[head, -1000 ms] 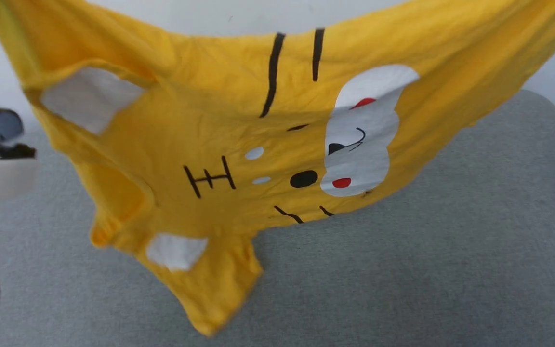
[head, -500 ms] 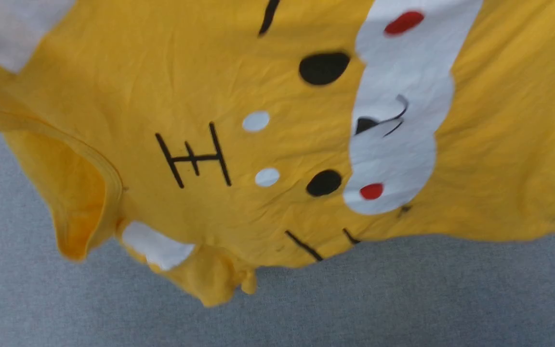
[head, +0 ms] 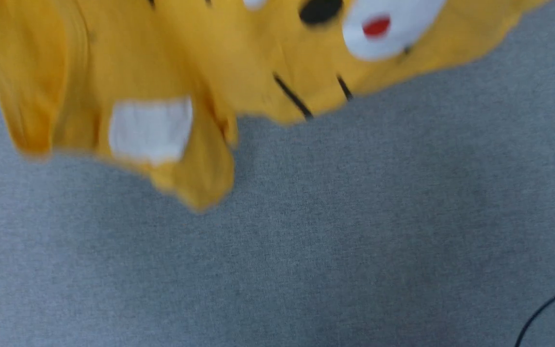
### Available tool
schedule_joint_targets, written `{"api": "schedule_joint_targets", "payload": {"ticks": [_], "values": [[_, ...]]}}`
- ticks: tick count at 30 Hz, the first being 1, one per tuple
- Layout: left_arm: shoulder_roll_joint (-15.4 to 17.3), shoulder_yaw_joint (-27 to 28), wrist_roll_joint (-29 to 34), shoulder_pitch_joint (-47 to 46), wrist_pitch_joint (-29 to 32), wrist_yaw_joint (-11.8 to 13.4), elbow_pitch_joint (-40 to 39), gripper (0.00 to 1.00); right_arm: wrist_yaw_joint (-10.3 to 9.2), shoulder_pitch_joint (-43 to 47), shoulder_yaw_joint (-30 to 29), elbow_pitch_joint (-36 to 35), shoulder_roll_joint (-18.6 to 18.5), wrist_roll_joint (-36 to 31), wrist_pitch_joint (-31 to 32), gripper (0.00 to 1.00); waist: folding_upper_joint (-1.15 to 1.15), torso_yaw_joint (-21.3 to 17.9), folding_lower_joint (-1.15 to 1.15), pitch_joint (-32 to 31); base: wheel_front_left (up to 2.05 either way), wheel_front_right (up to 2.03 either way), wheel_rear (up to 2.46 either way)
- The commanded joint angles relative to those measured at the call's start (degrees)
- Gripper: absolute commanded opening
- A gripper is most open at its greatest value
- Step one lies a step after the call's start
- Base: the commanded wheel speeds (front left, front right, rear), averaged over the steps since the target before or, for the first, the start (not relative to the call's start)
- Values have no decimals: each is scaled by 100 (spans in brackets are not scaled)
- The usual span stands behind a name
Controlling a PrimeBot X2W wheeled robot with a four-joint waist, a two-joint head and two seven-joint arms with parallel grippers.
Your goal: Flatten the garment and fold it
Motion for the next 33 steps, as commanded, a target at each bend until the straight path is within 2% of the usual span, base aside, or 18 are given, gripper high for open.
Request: {"api": "schedule_joint_targets", "payload": {"ticks": [1,4,10,16,23,28,33], "values": [[-102,-68,93,-281,-65,-89,218,0,-11,-242,76,208,56,-84,-115,0,0,23,-2,642,0,0,0],[-339,-214,280,-933,-252,-252,879,0,-11,-836,318,813,168,-272,-416,0,0,50,-2,876,0,0,0],[-687,-305,614,-1961,-866,-423,1979,0,-11,-1754,907,1803,305,-532,-925,0,0,111,-2,1264,0,0,0],[-967,-444,735,-2169,-1170,-606,2674,0,-11,-2109,1362,2466,400,-612,-1420,0,0,259,-2,1550,0,0,0],[-1130,-734,694,-1021,-1275,-807,3057,0,-11,-1434,1738,3059,733,-796,-2286,0,0,452,-2,1455,0,0,0],[-1198,-860,565,469,-1301,-760,2894,0,-11,-469,1953,3244,1007,-781,-2638,0,0,606,-2,1059,0,0,0],[-1066,-1129,490,2021,-1298,-732,2689,0,-11,687,2109,3125,1169,-642,-2749,0,0,719,-2,524,0,0,0]]}}
